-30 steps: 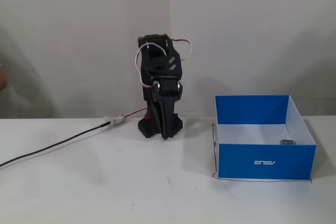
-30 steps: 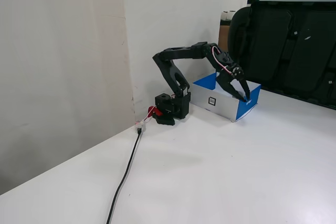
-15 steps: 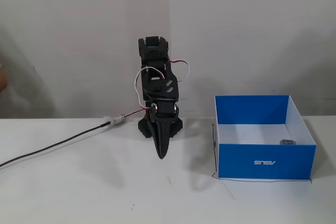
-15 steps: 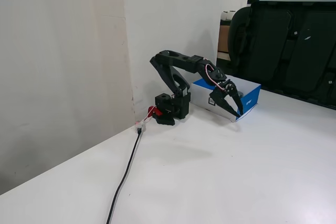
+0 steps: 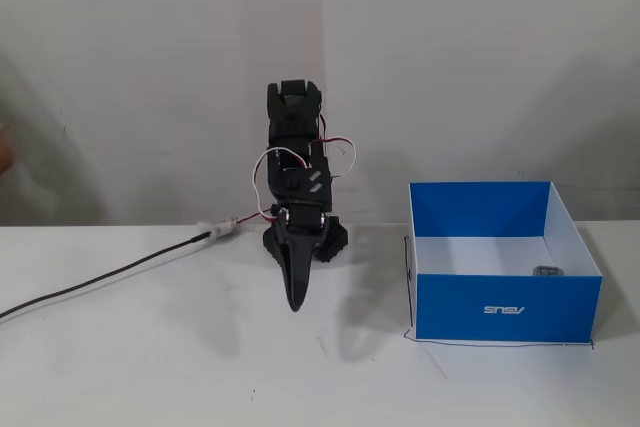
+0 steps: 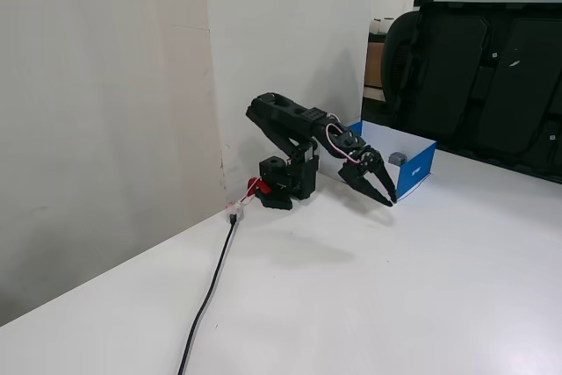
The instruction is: Pick the gray block and keep it in the box.
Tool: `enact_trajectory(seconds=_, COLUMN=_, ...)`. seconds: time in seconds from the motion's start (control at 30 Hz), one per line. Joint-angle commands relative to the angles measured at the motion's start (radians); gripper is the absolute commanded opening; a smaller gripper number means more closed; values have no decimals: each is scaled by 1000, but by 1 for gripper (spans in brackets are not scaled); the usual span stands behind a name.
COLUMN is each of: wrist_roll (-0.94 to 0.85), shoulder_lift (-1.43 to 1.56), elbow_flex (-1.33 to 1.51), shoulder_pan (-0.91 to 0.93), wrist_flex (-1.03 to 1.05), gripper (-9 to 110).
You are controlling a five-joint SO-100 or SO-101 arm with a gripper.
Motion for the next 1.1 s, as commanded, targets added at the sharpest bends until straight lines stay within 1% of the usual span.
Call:
enact_trajectory(seconds=0.0, wrist_roll=5, shoulder_lift=235, elbow_flex=61, shoulder_pan=-18, wrist_flex=6, gripper=0)
enact_trajectory(seconds=0.13, wrist_roll=-11, shoulder_lift=655, elbow_flex=193, shoulder_pan=-43, wrist_flex=175, gripper=0)
enact_trajectory(seconds=0.2, wrist_roll=-11, shoulder_lift=772, elbow_flex=219, shoulder_pan=-52, wrist_flex=242, gripper=0)
enact_trajectory(seconds=0.33, wrist_roll=-11, shoulder_lift=787, elbow_flex=218, shoulder_pan=-60, wrist_flex=265, gripper=0)
enact_trajectory(seconds=0.43, wrist_roll=-12, shoulder_lift=894, elbow_flex=236, shoulder_pan=-57, wrist_flex=341, gripper=0)
enact_trajectory(seconds=0.7, wrist_roll=0, shoulder_lift=896, elbow_flex=238, shoulder_pan=-17, wrist_flex=339, gripper=0)
enact_trajectory(seconds=1.07, wrist_roll=-11, shoulder_lift=896, elbow_flex=239, shoulder_pan=-32, wrist_flex=339, gripper=0)
